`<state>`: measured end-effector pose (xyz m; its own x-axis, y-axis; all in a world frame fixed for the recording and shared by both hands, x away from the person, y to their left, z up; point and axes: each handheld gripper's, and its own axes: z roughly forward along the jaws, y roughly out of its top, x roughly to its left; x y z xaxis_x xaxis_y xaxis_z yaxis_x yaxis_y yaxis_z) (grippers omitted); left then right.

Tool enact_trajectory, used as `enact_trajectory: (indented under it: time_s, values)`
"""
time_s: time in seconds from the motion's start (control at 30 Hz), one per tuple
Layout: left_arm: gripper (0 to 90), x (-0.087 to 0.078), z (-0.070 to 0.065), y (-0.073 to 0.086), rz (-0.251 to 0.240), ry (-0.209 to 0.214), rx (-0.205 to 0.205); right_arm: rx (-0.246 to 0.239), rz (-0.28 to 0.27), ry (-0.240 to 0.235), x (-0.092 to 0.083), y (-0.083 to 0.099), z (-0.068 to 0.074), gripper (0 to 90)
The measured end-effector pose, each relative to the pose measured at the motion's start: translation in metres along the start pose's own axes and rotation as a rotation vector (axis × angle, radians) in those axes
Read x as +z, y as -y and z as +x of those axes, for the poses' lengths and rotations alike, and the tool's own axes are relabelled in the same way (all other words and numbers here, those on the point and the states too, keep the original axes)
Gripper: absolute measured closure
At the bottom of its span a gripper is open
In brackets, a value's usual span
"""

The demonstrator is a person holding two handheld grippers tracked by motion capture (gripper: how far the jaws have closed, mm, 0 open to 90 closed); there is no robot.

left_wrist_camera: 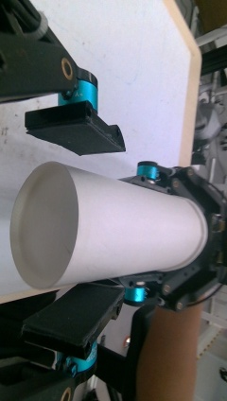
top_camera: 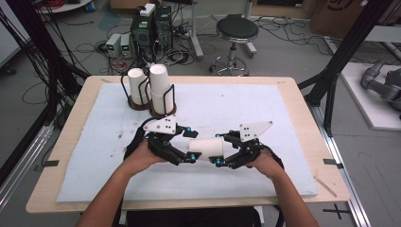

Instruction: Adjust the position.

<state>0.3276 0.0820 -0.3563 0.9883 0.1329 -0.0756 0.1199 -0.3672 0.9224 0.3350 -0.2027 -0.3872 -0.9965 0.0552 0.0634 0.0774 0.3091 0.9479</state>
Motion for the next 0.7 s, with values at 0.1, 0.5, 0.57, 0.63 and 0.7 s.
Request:
enact_trajectory:
  time_s: [0.1,0.5,0.57,0.63,0.7]
  values:
    - [27.3,0.005,0.000,0.002,0.013,0.016,-0.016,0.000,0.001,-0.007,0.001,-0.001,0.000,35.2]
    - [35.7,0.009,0.000,0.010,-0.011,0.074,-0.028,0.043,-0.022,-0.029,-0.001,0.000,0.000,29.0]
    - [35.7,0.008,0.001,0.011,-0.032,0.082,-0.038,0.054,-0.045,-0.017,-0.001,0.000,0.001,25.9]
    - [35.8,0.007,0.001,0.013,-0.071,0.089,-0.050,0.059,-0.073,-0.002,-0.001,-0.001,0.001,21.4]
    - [35.8,0.005,0.001,0.014,-0.112,0.091,-0.052,0.079,-0.093,-0.007,-0.002,0.000,0.000,21.4]
